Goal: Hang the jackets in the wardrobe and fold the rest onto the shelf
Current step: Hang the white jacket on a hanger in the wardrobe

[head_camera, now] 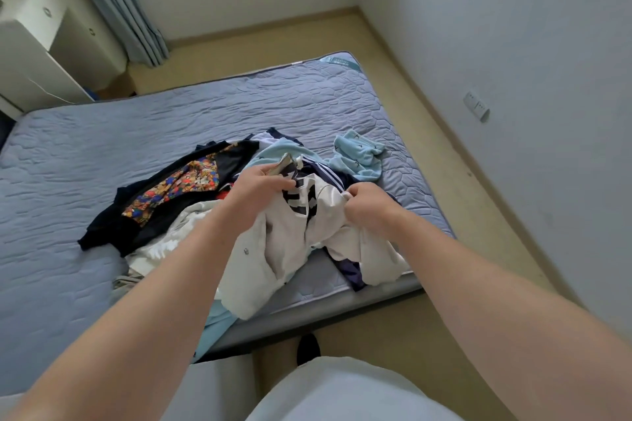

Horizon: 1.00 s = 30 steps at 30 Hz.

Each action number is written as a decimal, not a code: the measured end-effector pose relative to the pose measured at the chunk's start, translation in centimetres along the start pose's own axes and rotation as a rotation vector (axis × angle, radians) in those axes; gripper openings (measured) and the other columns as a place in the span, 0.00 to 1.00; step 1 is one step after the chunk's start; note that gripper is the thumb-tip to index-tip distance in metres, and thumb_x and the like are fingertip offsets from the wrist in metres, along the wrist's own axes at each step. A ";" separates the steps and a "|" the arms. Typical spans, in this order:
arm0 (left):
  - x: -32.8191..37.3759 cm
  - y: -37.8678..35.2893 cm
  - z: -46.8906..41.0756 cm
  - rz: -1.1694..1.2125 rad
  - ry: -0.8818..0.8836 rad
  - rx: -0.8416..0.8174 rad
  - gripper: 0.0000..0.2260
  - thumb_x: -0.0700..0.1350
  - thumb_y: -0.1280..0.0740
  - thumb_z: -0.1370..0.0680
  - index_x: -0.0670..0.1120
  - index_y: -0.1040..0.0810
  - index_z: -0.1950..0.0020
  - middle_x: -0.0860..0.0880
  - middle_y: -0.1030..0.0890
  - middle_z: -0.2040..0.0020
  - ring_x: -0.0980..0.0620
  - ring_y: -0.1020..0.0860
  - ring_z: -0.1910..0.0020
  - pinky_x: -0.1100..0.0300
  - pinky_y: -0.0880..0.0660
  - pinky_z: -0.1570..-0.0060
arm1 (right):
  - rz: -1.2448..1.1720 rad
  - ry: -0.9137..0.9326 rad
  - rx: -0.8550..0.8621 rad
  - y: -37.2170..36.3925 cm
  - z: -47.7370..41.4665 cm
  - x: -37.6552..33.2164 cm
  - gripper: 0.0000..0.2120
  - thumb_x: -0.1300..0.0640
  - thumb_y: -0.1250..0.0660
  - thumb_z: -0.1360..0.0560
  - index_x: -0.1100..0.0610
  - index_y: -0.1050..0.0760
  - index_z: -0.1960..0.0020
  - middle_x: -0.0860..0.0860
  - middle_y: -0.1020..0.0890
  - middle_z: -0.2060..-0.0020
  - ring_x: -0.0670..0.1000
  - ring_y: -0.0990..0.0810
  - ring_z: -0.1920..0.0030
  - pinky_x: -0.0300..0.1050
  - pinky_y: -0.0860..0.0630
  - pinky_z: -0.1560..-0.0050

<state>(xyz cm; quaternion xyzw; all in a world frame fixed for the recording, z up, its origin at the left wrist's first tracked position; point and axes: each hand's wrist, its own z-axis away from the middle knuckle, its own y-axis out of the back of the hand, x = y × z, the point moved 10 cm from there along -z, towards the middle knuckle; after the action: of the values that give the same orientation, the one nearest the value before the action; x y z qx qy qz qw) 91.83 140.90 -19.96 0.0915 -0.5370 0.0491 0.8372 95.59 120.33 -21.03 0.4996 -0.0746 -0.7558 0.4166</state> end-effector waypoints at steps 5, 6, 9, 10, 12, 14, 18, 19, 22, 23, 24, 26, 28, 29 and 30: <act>1.7 -1.8 3.7 0.125 -0.077 -0.046 0.13 0.36 0.24 0.36 0.39 0.15 0.52 0.41 0.20 0.60 0.46 0.21 0.63 0.58 0.25 0.60 | -0.137 -0.100 0.046 2.2 -0.9 1.3 0.12 0.65 0.38 0.27 0.56 0.37 0.66 0.51 0.36 0.72 0.52 0.41 0.69 0.42 0.44 0.69; 1.4 -2.2 4.3 0.137 -0.076 -0.069 0.11 0.36 0.25 0.36 0.42 0.14 0.55 0.43 0.20 0.62 0.47 0.22 0.65 0.59 0.26 0.62 | -0.180 -0.118 0.061 2.5 -1.1 1.4 0.11 0.60 0.36 0.25 0.56 0.34 0.64 0.51 0.34 0.70 0.52 0.38 0.68 0.42 0.41 0.67; -0.8 -4.6 5.9 0.092 -0.034 -0.149 0.13 0.36 0.26 0.35 0.39 0.17 0.51 0.40 0.24 0.61 0.43 0.28 0.63 0.53 0.35 0.63 | -0.337 -0.181 -0.072 0.6 -1.7 1.5 0.21 0.41 0.37 0.21 0.60 0.22 0.50 0.55 0.20 0.57 0.54 0.25 0.58 0.47 0.28 0.56; -1.6 -5.6 6.2 0.037 -0.031 -0.168 0.13 0.37 0.26 0.35 0.40 0.18 0.51 0.41 0.27 0.62 0.44 0.32 0.65 0.52 0.40 0.67 | -0.395 -0.208 -0.164 -0.7 -1.8 1.4 0.27 0.36 0.38 0.21 0.60 0.21 0.46 0.56 0.18 0.53 0.55 0.22 0.55 0.47 0.25 0.54; -3.0 -7.5 6.9 -0.027 -0.021 -0.202 0.13 0.37 0.27 0.37 0.45 0.15 0.53 0.43 0.28 0.64 0.46 0.33 0.67 0.56 0.41 0.69 | -0.444 -0.245 -0.305 -3.3 -1.8 1.2 0.30 0.32 0.39 0.23 0.60 0.22 0.44 0.57 0.18 0.52 0.57 0.19 0.55 0.48 0.22 0.55; -4.0 -9.0 7.6 0.003 -0.006 -0.248 0.14 0.36 0.27 0.37 0.46 0.14 0.54 0.44 0.23 0.62 0.49 0.27 0.62 0.59 0.32 0.61 | -0.401 -0.247 -0.327 -4.9 -2.1 1.4 0.26 0.35 0.35 0.23 0.59 0.21 0.45 0.56 0.17 0.53 0.57 0.18 0.56 0.50 0.18 0.55; -6.8 -9.9 8.8 -0.039 0.059 -0.300 0.13 0.35 0.29 0.36 0.41 0.16 0.53 0.43 0.20 0.59 0.49 0.25 0.59 0.57 0.30 0.56 | -0.276 -0.280 -0.339 -7.2 -2.4 3.1 0.13 0.49 0.29 0.24 0.58 0.20 0.45 0.54 0.18 0.57 0.55 0.18 0.59 0.51 0.18 0.52; -7.3 -10.1 9.1 -0.067 0.067 -0.313 0.11 0.36 0.29 0.36 0.40 0.17 0.55 0.44 0.22 0.61 0.48 0.27 0.60 0.56 0.32 0.57 | -0.244 -0.310 -0.349 -7.5 -2.1 3.5 0.12 0.52 0.28 0.24 0.59 0.20 0.46 0.54 0.19 0.58 0.55 0.19 0.61 0.50 0.19 0.54; -8.5 -10.4 10.0 -0.169 0.081 -0.337 0.04 0.39 0.30 0.36 0.47 0.22 0.65 0.50 0.28 0.67 0.50 0.33 0.64 0.57 0.37 0.62 | -0.163 -0.334 -0.333 -8.4 -2.2 3.7 0.06 0.62 0.31 0.24 0.61 0.22 0.47 0.56 0.22 0.60 0.54 0.23 0.66 0.45 0.22 0.63; -8.9 -10.4 10.3 -0.198 0.088 -0.337 0.05 0.40 0.30 0.36 0.48 0.23 0.65 0.52 0.28 0.68 0.50 0.32 0.65 0.57 0.37 0.63 | -0.135 -0.329 -0.311 -8.5 -2.1 3.5 0.04 0.64 0.32 0.23 0.61 0.23 0.48 0.57 0.23 0.59 0.55 0.23 0.65 0.45 0.23 0.64; -9.2 -10.4 10.6 -0.216 0.099 -0.333 0.04 0.40 0.30 0.35 0.48 0.22 0.64 0.52 0.27 0.67 0.51 0.31 0.66 0.58 0.36 0.62 | -0.104 -0.301 -0.287 -8.6 -2.3 3.2 0.01 0.65 0.34 0.22 0.61 0.25 0.51 0.57 0.23 0.58 0.56 0.23 0.64 0.45 0.23 0.65; -10.0 -10.3 11.3 -0.213 0.120 -0.327 0.09 0.40 0.30 0.34 0.48 0.18 0.55 0.50 0.20 0.63 0.52 0.25 0.63 0.57 0.30 0.59 | -0.062 -0.210 -0.255 -8.8 -2.8 2.0 0.08 0.65 0.38 0.19 0.58 0.29 0.57 0.57 0.25 0.54 0.56 0.24 0.57 0.47 0.21 0.59; -10.6 -10.1 12.0 -0.197 0.142 -0.317 0.19 0.38 0.29 0.32 0.50 0.17 0.43 0.46 0.15 0.54 0.50 0.19 0.58 0.58 0.24 0.56 | -0.095 -0.145 -0.219 -8.8 -3.0 0.7 0.06 0.64 0.42 0.18 0.60 0.26 0.49 0.57 0.27 0.49 0.54 0.27 0.52 0.49 0.23 0.51; -10.7 -10.0 12.2 -0.199 0.151 -0.303 0.24 0.36 0.30 0.32 0.54 0.19 0.38 0.45 0.16 0.52 0.49 0.19 0.58 0.60 0.23 0.59 | -0.145 -0.147 -0.187 -8.4 -2.8 0.3 0.09 0.63 0.43 0.18 0.63 0.25 0.42 0.57 0.27 0.51 0.54 0.27 0.54 0.47 0.25 0.55; -10.7 -9.7 12.3 -0.191 0.163 -0.287 0.28 0.35 0.31 0.32 0.58 0.20 0.35 0.45 0.18 0.54 0.50 0.21 0.60 0.62 0.24 0.63 | -0.195 -0.144 -0.158 -8.2 -2.9 -0.1 0.11 0.64 0.43 0.19 0.65 0.24 0.41 0.56 0.26 0.54 0.53 0.27 0.59 0.44 0.28 0.61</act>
<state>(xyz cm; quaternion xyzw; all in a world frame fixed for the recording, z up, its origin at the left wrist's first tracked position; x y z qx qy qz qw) 78.14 129.05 -25.63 0.0175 -0.4578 -0.1002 0.8832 93.45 126.51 -26.75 0.4149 0.0043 -0.8301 0.3726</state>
